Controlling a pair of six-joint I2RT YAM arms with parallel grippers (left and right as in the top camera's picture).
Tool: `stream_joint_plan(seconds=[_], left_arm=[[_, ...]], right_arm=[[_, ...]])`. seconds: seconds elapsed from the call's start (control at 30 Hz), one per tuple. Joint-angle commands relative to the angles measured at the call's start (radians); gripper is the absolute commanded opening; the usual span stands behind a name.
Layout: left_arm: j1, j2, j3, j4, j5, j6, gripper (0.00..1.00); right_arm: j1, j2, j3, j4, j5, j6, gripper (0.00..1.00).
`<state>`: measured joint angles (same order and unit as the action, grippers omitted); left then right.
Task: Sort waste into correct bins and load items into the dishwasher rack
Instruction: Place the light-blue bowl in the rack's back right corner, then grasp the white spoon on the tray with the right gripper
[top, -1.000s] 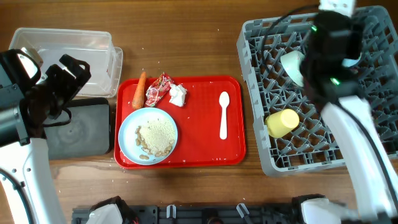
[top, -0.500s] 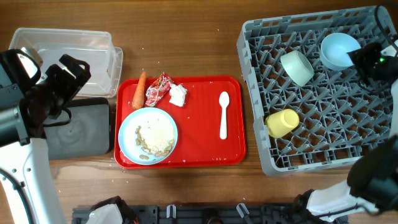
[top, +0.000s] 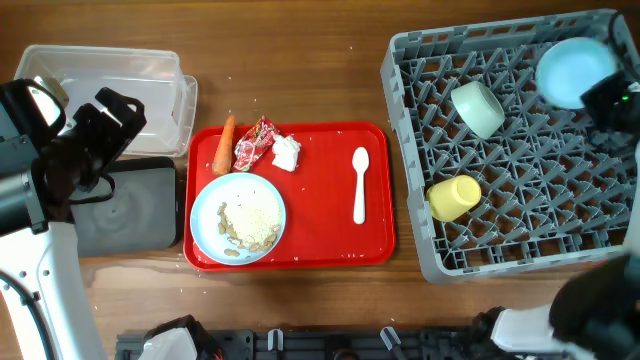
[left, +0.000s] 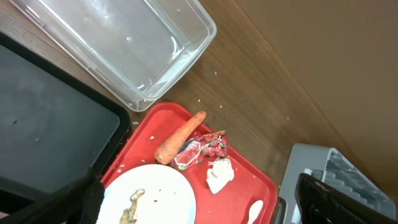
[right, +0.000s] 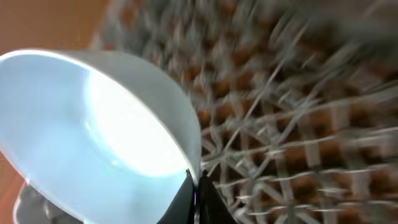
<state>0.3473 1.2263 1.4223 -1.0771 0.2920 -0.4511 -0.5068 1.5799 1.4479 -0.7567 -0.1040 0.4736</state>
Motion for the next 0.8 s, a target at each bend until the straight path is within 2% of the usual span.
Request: stream_joint_plan(seconds=[0.0,0.03,0.1,0.17,0.2,0.3,0.33,0.37,0.43,0.57,0.77], left_arm=[[0.005,-0.002,0.005,0.002,-0.006,-0.002,1.0],[0.005,-0.002,0.005,0.002,-0.006,-0.002,1.0],[0.005,-0.002,0.005,0.002,-0.006,-0.002,1.0],[0.005,-0.002,0.005,0.002,-0.006,-0.002,1.0],[0.005,-0.002,0.005,0.002,-0.006,-0.002,1.0],[0.004,-0.002,0.005,0.002,-0.006,-0.002,1.0],[0.004,-0.002,0.005,0.002,-0.005,-0.002,1.0],[0.005,-0.002,0.005,0.002,-0.006,-0.002,1.0],[0.004,-0.002,0.005,0.002,-0.006,-0.002,1.0],[0.004,-0.002,0.005,0.002,-0.006,-0.002,1.0],[0.004,-0.002,0.005,0.002,-0.006,-0.002,1.0]], right_arm=[[0.023,-0.161,0.014,0.005,0.23,-0.089,0.04],[0.029,-0.177,0.014,-0.023,0.256,-0.13,0.04],[0.044,-0.175,0.014,-0.115,0.55,-0.043,0.04],[0.079,-0.175,0.014,-0.114,0.731,-0.037,0.04],[0.112,-0.173,0.014,-0.088,0.78,-0.077,0.04],[0.268,-0.142,0.014,0.061,0.817,-0.438,0.04],[0.352,-0.1,0.014,0.142,0.986,-0.528,0.04],[0.383,-0.069,0.014,0.194,1.068,-0.589,0.04],[0.411,0.022,0.014,0.296,1.133,-0.722,0.04],[0.417,0.222,0.013,0.3,1.341,-0.684,0.04],[0.441,0.304,-0.017,0.294,1.338,-0.657,0.04]])
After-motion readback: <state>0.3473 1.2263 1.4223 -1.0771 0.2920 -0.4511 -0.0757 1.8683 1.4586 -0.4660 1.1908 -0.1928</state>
